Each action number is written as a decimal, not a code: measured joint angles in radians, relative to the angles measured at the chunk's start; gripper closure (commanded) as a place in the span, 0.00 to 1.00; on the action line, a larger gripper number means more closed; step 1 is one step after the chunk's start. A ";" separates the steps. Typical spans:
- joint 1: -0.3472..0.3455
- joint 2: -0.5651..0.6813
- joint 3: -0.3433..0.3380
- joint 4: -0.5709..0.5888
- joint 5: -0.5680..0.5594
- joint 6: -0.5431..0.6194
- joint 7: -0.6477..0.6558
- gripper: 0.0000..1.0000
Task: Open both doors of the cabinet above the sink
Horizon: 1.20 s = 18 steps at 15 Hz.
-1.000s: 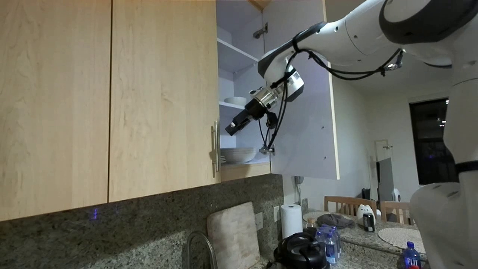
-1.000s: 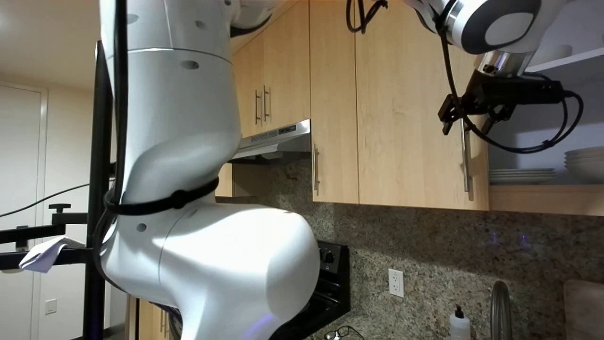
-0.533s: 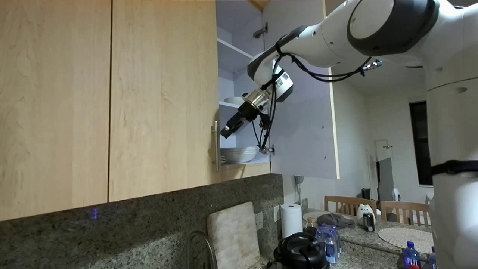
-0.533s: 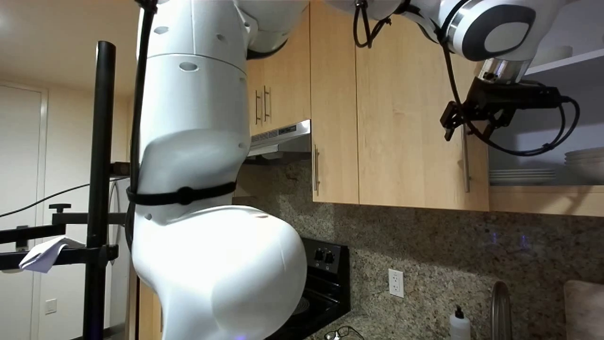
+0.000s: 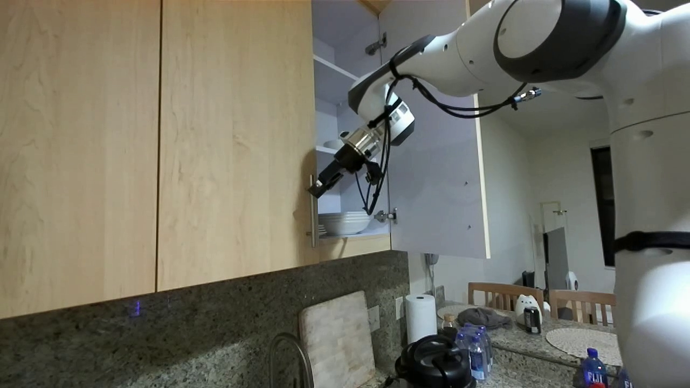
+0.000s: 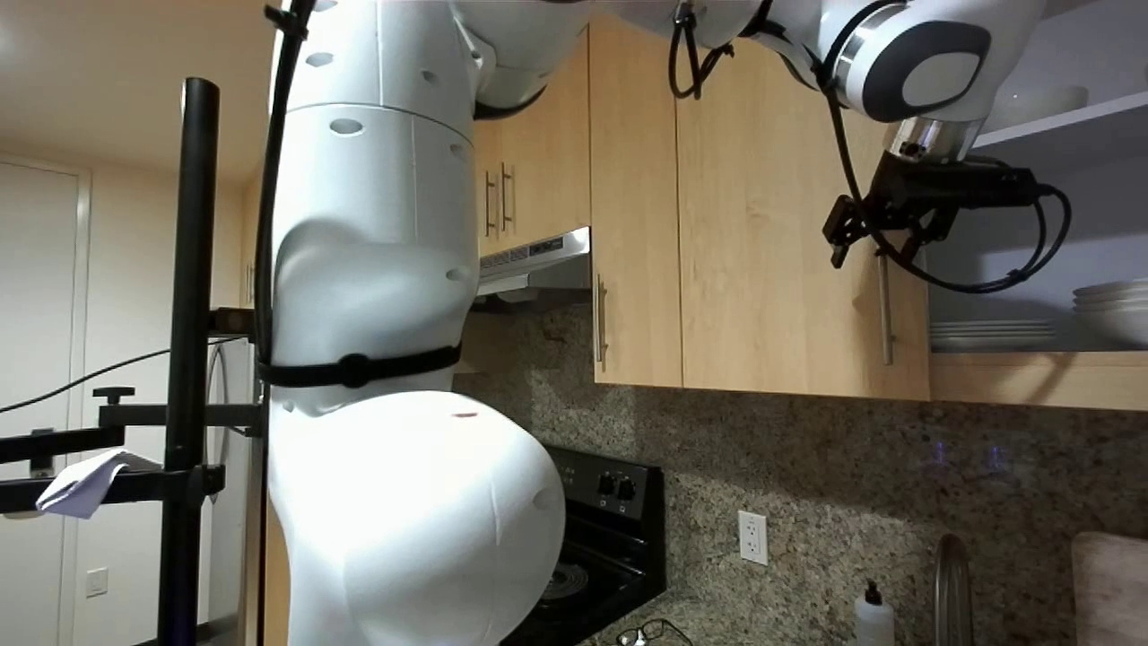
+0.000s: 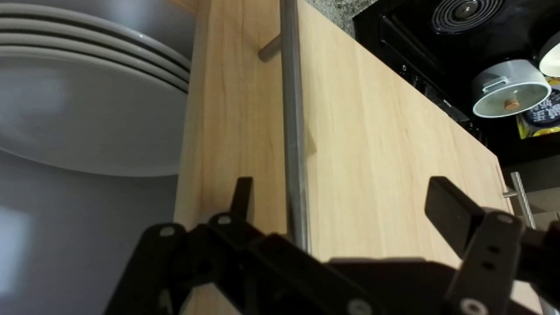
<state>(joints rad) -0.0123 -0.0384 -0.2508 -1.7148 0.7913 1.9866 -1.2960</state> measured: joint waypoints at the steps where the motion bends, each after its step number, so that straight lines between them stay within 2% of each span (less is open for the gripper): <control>1: -0.005 0.003 0.011 0.003 0.000 0.000 0.000 0.00; 12: -0.048 0.049 0.063 0.032 0.052 0.000 0.001 0.00; 18: -0.055 0.030 0.076 -0.017 0.130 0.056 0.002 0.00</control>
<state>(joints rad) -0.0670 -0.0086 -0.1750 -1.7320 0.9211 2.0422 -1.2941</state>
